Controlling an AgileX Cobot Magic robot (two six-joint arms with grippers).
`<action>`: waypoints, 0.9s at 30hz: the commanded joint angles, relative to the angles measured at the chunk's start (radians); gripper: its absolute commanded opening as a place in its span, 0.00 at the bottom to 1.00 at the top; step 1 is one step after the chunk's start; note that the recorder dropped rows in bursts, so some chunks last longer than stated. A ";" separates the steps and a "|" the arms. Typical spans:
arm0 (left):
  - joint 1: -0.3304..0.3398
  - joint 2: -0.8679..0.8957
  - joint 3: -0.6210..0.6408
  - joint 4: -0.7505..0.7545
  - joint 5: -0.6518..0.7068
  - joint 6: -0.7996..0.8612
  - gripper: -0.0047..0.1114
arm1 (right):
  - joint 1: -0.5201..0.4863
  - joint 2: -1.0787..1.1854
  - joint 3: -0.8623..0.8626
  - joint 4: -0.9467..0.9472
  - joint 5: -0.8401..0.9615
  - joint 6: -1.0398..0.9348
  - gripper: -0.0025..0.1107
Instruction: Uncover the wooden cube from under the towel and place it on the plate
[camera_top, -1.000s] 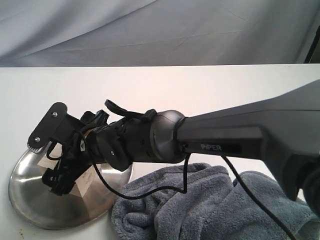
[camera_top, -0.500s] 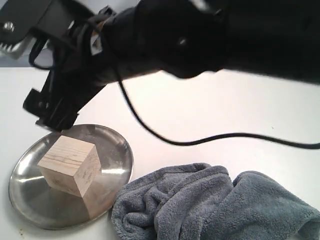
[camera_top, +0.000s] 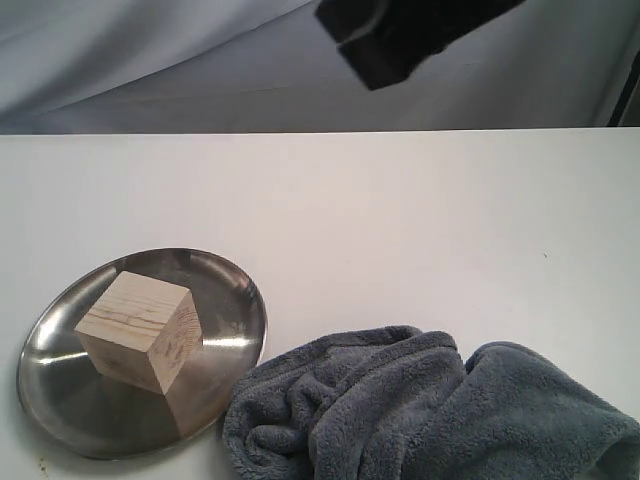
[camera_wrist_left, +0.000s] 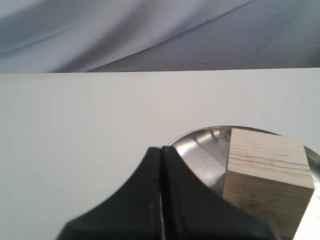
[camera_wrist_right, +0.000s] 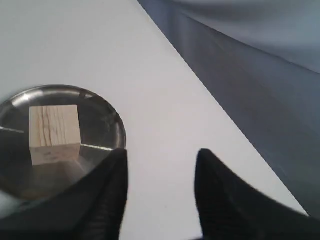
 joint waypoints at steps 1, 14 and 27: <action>-0.003 -0.003 0.004 0.000 -0.010 -0.002 0.04 | -0.014 -0.101 -0.005 -0.049 0.115 0.020 0.12; -0.003 -0.003 0.004 0.000 -0.010 -0.002 0.04 | -0.014 -0.458 0.028 -0.066 0.183 0.135 0.02; -0.003 -0.003 0.004 0.000 -0.010 -0.002 0.04 | -0.014 -0.923 0.535 -0.046 -0.109 0.172 0.02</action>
